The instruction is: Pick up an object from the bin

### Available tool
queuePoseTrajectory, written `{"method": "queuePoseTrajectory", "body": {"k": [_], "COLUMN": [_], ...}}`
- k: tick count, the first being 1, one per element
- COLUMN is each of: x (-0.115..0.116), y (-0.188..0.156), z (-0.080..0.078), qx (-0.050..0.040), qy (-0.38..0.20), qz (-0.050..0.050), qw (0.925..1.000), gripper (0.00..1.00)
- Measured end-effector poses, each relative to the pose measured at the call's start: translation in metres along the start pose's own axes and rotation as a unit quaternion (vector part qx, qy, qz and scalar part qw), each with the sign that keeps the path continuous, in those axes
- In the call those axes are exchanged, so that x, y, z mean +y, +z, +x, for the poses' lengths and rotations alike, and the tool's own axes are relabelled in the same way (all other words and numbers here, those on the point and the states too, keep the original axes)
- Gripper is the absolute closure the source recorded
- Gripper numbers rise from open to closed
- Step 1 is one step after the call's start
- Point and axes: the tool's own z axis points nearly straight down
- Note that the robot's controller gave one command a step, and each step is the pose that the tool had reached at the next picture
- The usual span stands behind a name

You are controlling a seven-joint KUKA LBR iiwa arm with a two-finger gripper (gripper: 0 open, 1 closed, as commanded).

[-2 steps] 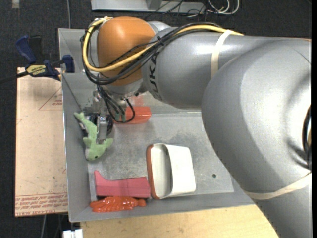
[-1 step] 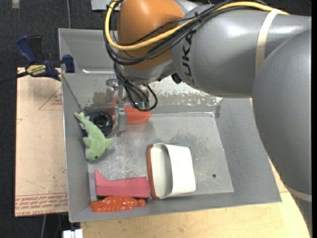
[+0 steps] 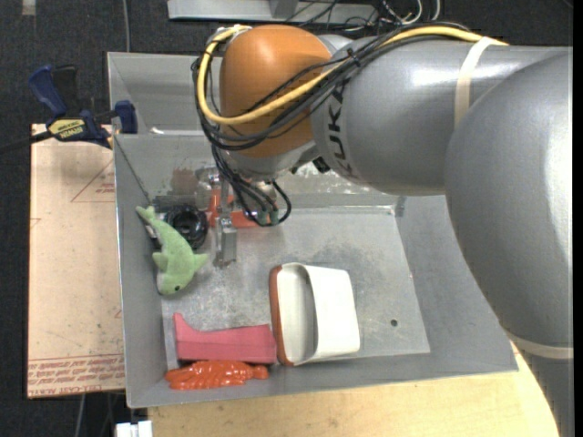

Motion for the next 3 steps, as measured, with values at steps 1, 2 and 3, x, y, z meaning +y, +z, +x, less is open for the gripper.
{"method": "queuePoseTrajectory", "body": {"k": [1,2,3], "x": [-0.023,-0.015,-0.025], "y": [0.066,0.072,0.109], "z": [0.078,0.069,0.03], "qx": [0.0054,0.0005,0.0021], "qy": [0.067,-0.113,-0.156], "qz": [0.001,0.0,-0.001], "qw": [0.9977,0.9936,0.9877], "gripper": [0.0,0.0,0.0]}}
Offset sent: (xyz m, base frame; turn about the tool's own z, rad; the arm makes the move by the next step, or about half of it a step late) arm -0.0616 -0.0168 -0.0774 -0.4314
